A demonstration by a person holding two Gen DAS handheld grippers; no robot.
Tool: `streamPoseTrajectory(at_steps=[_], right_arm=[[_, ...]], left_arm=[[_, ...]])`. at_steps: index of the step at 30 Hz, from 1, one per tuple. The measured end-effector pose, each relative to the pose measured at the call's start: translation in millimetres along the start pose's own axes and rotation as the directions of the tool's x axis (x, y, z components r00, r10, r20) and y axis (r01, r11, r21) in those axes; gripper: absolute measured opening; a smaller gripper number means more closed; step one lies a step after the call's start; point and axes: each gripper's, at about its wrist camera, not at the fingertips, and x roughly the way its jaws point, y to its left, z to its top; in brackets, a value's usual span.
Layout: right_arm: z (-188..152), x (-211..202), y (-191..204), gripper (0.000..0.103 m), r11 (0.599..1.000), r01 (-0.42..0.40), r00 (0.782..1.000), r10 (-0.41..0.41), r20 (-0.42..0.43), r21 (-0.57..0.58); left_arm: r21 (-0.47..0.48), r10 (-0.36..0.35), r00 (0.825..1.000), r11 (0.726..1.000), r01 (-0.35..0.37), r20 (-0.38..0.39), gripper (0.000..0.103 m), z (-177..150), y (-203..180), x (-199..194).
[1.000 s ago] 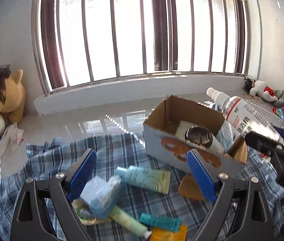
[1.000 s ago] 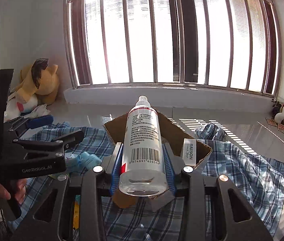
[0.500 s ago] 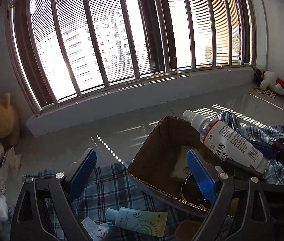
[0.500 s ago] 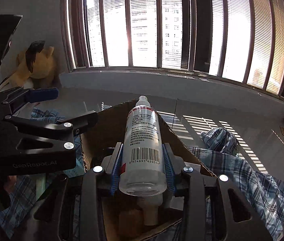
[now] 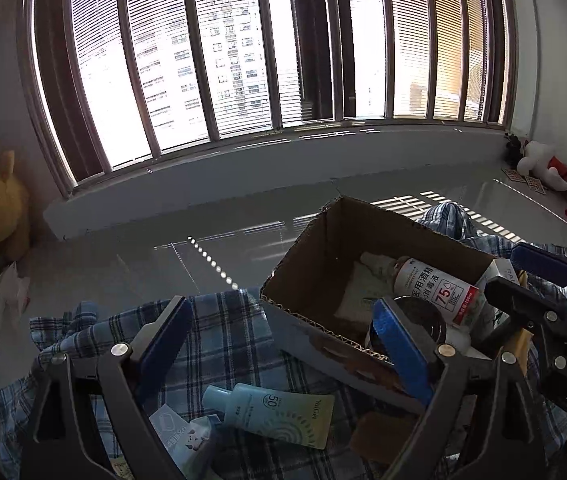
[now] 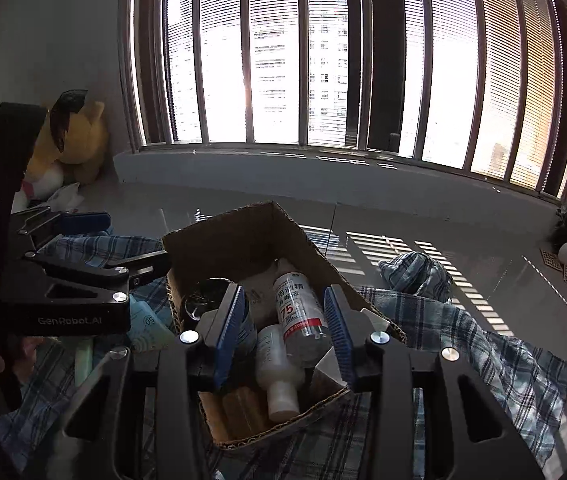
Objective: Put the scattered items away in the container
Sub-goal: 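Carry the white bottle into the cardboard box and open the right tool, then move both tools back to the items on the shirt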
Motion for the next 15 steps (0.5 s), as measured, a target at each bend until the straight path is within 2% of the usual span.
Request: streamPoseTrajectory(at_steps=[6,10,13,15], right_arm=[[-22.6,-38.0,32.0,0.040,0.995,-0.085,0.996,0.085,0.010,-0.045],[-41.0,-50.4,51.8,0.040,0.985,-0.139,0.990,0.137,-0.025,-0.102],[-54.5,-49.5,61.0,0.040,0.972,-0.215,0.975,0.209,-0.074,-0.093],[-62.6,-42.3,67.1,0.040,0.968,-0.234,0.969,0.224,-0.106,-0.093]], left_arm=[[0.059,-0.026,1.000,0.998,0.026,-0.001,0.093,-35.1,-5.4,-26.2],[0.062,-0.039,0.998,0.997,0.042,-0.045,0.093,-66.1,1.2,-33.8],[0.080,-0.006,0.999,0.997,0.010,-0.049,0.093,-85.1,9.7,-40.3],[0.094,0.022,0.998,0.995,-0.017,-0.053,0.093,-95.9,15.4,-42.6]])
